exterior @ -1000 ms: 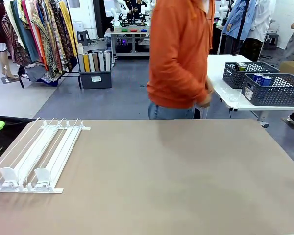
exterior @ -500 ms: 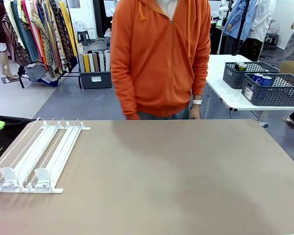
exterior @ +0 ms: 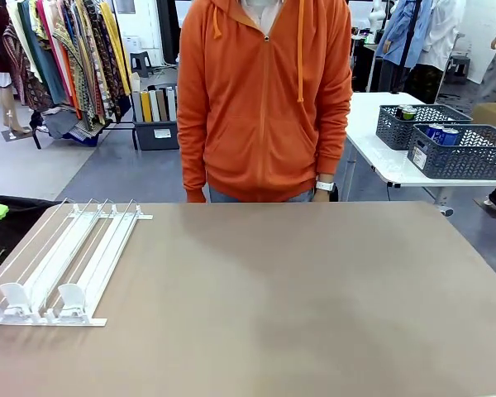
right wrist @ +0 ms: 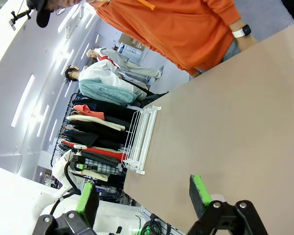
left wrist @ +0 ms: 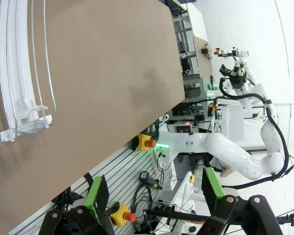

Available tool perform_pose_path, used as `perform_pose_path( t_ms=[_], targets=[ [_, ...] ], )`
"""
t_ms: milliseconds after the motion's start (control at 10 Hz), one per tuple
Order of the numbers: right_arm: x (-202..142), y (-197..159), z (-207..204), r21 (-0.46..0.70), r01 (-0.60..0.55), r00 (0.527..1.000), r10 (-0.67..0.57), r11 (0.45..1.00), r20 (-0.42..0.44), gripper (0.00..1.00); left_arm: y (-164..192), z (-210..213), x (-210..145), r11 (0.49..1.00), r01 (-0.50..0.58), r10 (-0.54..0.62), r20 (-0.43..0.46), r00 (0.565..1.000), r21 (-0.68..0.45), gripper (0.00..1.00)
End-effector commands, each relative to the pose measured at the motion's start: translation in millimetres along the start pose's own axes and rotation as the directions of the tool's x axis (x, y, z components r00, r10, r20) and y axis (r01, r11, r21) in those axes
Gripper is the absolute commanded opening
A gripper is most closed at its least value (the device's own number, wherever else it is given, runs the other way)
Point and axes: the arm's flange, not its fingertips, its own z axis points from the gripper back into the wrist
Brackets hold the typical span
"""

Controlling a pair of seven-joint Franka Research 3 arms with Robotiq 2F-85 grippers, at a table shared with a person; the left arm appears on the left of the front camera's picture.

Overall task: Retrieve and store the cans from the dispenser.
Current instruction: Pick up one can from the Automatic Can Dispenser and place it in the middle of the table.

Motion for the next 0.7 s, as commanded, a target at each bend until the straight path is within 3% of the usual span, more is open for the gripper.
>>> perform_pose_path(
  t_ms=[0, 600],
  targets=[
    [3.2, 2.3, -3.2, 0.021, -0.013, 1.0, 0.013, 1.0, 0.026, 1.0, -0.4, -0.4, 0.7, 1.0, 0.019, -0.019, 0.012, 1.0, -0.024, 1.0],
    [3.2, 2.3, -3.2, 0.021, -0.013, 1.0, 0.013, 1.0, 0.026, 1.0, -0.4, -0.4, 0.7, 1.0, 0.019, -0.019, 0.012, 1.0, -0.024, 1.0]
  ],
)
